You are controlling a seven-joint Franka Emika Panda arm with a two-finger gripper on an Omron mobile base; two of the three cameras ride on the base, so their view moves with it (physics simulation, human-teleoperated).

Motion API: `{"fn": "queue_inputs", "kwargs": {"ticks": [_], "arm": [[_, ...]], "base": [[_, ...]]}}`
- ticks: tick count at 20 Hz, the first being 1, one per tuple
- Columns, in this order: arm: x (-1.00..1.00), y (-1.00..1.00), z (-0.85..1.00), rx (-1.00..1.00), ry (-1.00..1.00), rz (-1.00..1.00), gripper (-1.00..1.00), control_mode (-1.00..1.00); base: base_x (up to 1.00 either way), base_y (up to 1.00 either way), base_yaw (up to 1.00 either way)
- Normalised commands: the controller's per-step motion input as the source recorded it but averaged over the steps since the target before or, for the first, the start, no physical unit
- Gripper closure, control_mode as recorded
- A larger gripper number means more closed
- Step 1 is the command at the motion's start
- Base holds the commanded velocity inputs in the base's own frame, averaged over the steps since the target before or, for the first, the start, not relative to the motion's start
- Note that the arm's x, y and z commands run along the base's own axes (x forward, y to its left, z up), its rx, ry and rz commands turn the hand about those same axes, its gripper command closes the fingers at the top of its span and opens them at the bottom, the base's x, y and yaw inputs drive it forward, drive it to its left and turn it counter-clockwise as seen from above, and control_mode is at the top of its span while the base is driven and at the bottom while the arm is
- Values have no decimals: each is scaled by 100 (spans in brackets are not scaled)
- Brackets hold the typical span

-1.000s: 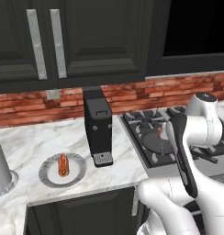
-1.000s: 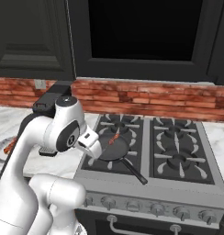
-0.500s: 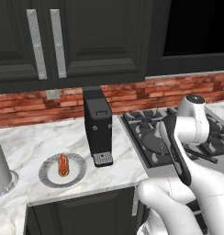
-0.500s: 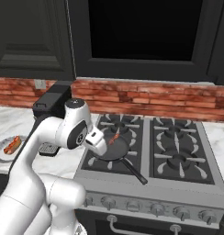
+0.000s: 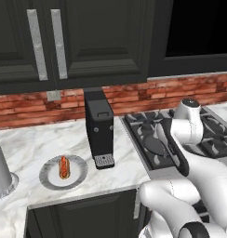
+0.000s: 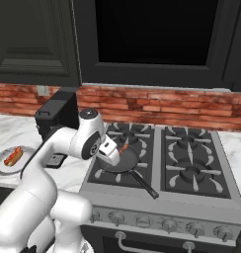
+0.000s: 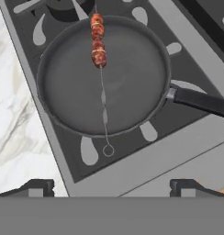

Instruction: Place the cold items (cucumber and squash) from the fridge in one tupperware on the dining counter. Place the warm items (kebab skewer and hot dog) in the stove area in another tupperware.

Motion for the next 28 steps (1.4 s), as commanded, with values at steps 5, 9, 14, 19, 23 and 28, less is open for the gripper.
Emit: {"fn": "queue_inputs", "kwargs": {"ticks": [5,9,14,19,23,28], "arm": [[38,-8,-30,0,0,0,-100,-100],[38,-5,-25,0,0,0,-100,-100],[38,-4,-24,0,0,0,-100,-100],[40,-5,-25,0,0,0,-100,-100],[39,-5,-26,0,0,0,-100,-100],[33,-5,-27,0,0,0,-100,-100]], "base": [[0,0,0],[0,0,0],[0,0,0],[0,0,0],[0,0,0],[0,0,0]]}}
